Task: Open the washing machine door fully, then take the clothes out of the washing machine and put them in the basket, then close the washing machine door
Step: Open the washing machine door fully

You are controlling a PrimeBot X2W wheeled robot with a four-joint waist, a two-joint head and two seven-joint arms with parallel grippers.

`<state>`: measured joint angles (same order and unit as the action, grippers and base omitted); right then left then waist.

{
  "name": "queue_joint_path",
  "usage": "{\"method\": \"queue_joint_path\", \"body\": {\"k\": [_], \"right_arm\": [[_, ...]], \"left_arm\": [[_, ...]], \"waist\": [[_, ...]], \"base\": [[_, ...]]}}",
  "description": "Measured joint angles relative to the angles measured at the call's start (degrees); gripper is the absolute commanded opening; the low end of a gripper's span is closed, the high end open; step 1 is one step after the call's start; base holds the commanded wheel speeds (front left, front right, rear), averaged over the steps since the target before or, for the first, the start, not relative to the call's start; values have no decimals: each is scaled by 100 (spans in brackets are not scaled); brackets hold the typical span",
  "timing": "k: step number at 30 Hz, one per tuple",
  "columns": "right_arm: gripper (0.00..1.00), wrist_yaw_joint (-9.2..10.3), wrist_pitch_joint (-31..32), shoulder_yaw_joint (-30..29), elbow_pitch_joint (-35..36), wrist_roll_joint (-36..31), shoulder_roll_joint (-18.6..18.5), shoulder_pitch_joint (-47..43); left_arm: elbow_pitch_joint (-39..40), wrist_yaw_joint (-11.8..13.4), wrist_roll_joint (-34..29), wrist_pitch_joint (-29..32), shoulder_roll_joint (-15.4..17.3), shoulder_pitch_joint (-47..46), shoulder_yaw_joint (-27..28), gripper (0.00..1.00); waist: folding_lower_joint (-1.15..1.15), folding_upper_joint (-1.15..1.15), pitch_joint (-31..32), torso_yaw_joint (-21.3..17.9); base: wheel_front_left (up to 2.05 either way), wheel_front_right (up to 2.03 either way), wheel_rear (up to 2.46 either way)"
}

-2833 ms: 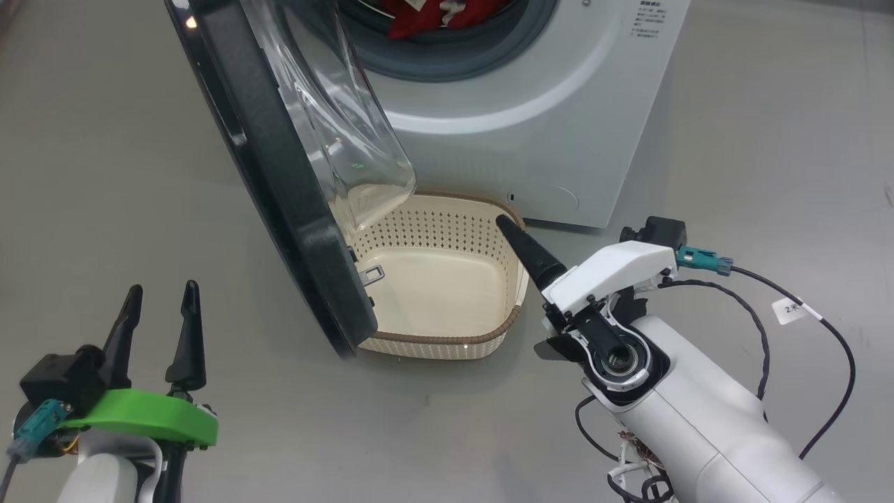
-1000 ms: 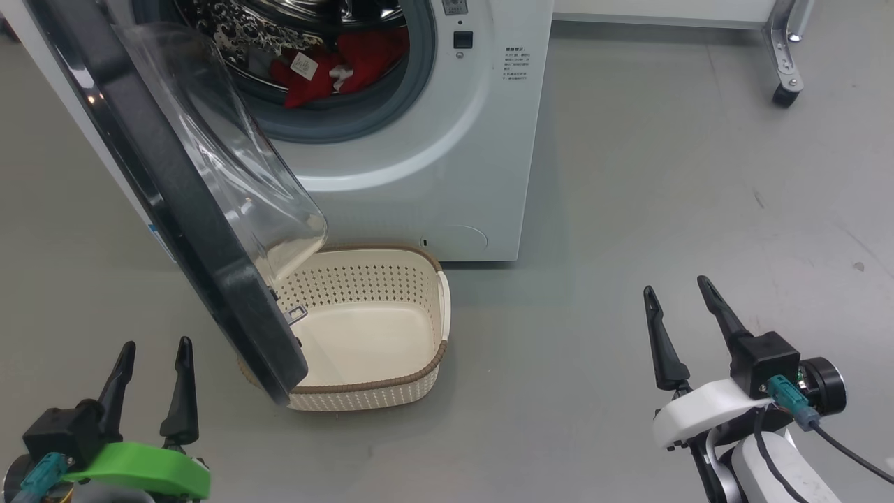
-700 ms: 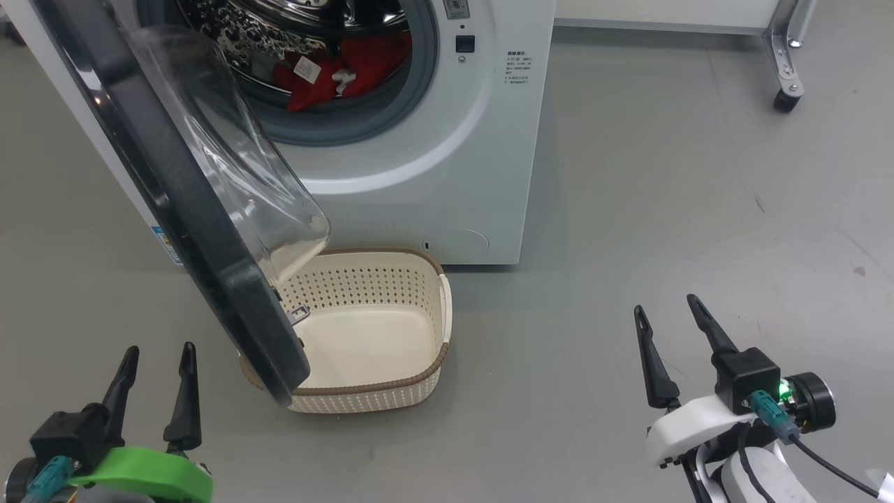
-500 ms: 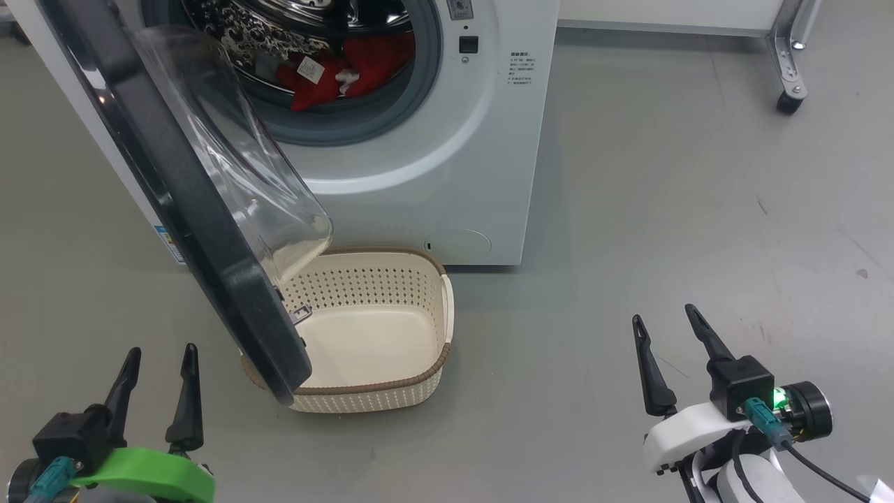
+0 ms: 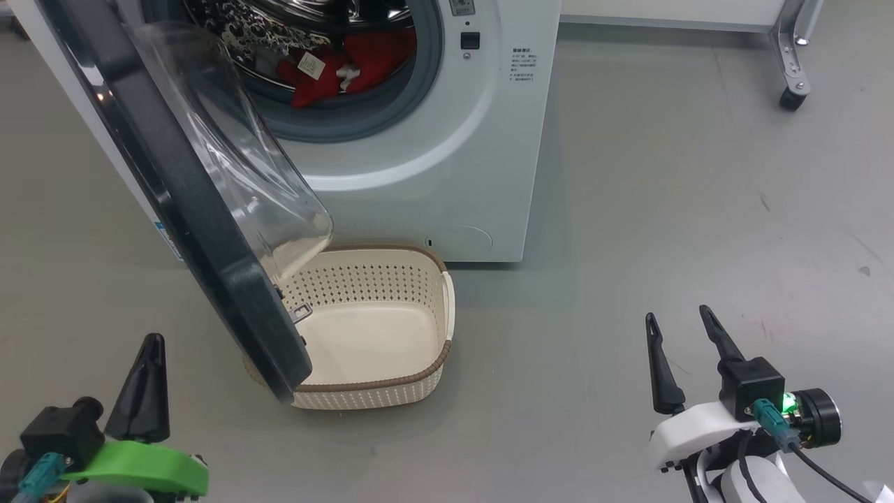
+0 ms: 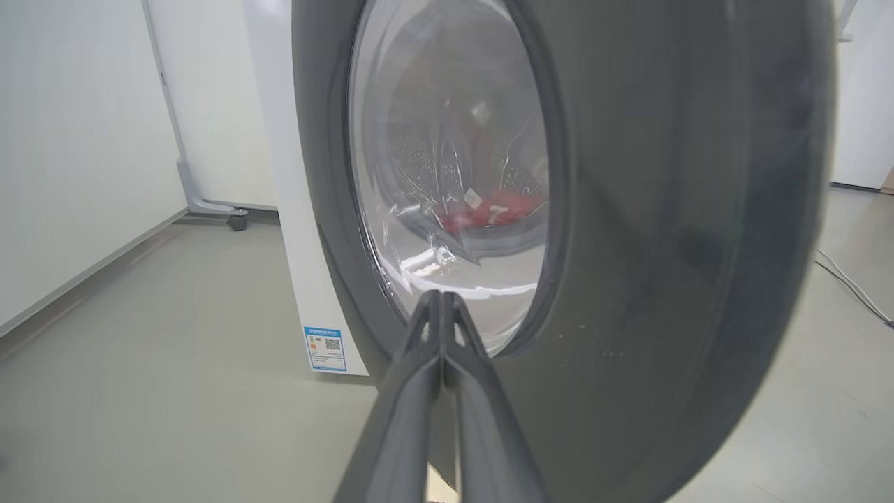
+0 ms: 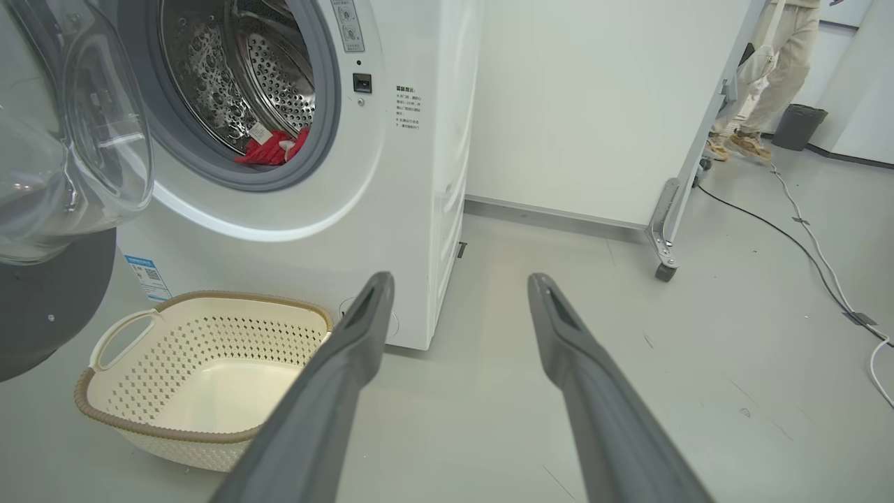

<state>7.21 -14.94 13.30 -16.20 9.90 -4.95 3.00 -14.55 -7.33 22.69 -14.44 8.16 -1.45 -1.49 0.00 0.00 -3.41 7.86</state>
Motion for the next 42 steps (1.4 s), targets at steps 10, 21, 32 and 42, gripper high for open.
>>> {"method": "queue_joint_path", "body": {"k": [10,21,32,42], "right_arm": [[100,1,0,-189,15,-207,107,-13],[100,0,0,-271,7,-271,147,-105],[100,1,0,-226,-138,-301,176,-109],[100,0,0,-183,-224,-326,214,-107]], "left_arm": [[1510,0,-25,-2,-38,-478,834,0],[3423,0,0,-34,15,-1062,131,0],[3805,0,152,-34,504,-1021,-2508,0],[2991,0,160,-32,764,-741,-3560,0]], "waist": [[0,0,-50,69],[0,0,-112,159],[0,0,-177,185],[0,0,-311,173]], "base": [[0,0,0],[0,0,0],[0,0,0],[0,0,0]]}}
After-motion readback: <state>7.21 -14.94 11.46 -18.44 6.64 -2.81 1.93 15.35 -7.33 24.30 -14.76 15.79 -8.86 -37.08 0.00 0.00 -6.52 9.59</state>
